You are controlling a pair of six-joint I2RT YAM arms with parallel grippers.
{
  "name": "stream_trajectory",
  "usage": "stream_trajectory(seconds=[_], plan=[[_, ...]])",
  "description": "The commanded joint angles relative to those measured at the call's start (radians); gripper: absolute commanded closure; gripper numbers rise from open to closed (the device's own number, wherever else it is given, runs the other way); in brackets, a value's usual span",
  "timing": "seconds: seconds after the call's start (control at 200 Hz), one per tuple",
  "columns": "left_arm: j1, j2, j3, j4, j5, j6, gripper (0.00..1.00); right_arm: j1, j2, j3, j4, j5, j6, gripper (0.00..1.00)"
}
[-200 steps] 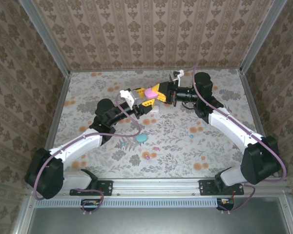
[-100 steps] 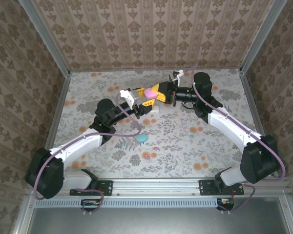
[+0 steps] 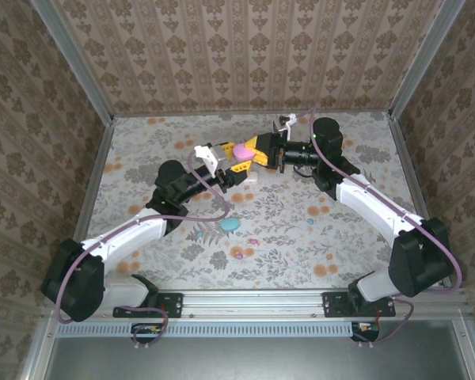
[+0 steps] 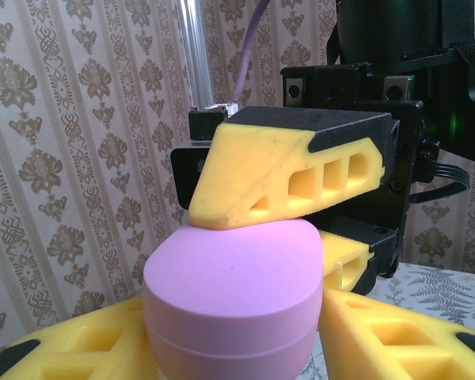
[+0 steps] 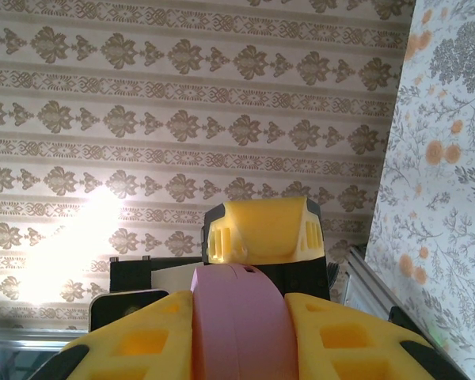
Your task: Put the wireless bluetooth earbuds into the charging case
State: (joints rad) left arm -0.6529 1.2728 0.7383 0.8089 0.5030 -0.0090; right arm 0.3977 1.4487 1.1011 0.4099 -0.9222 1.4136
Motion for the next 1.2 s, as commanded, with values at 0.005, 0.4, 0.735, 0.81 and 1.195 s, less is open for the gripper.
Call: stream_trajectory(seconds=[0.005,0.4,0.735,0.81,1.195], plan=[[-0.005,0.003,0.027,0.040,0.039,-0.022,0.50,0.007,0.013,-0.013,0.037,-0.011,-0.011,0.71],[-0.005,0.006,0.028,0.045,0.035,-0.038,0.55,0.007,0.013,-0.023,0.049,-0.005,-0.023,0.71],[-0.005,0.011,0.035,0.036,0.044,-0.041,0.59,0.006,0.017,-0.032,0.042,-0.003,-0.036,0.70],[-0.006,0.013,0.038,0.038,0.043,-0.040,0.58,0.006,0.016,-0.032,0.043,-0.001,-0.038,0.70],[-0.007,0.013,0.034,0.036,0.040,-0.041,0.49,0.006,0.018,-0.023,0.041,0.000,-0.028,0.70]])
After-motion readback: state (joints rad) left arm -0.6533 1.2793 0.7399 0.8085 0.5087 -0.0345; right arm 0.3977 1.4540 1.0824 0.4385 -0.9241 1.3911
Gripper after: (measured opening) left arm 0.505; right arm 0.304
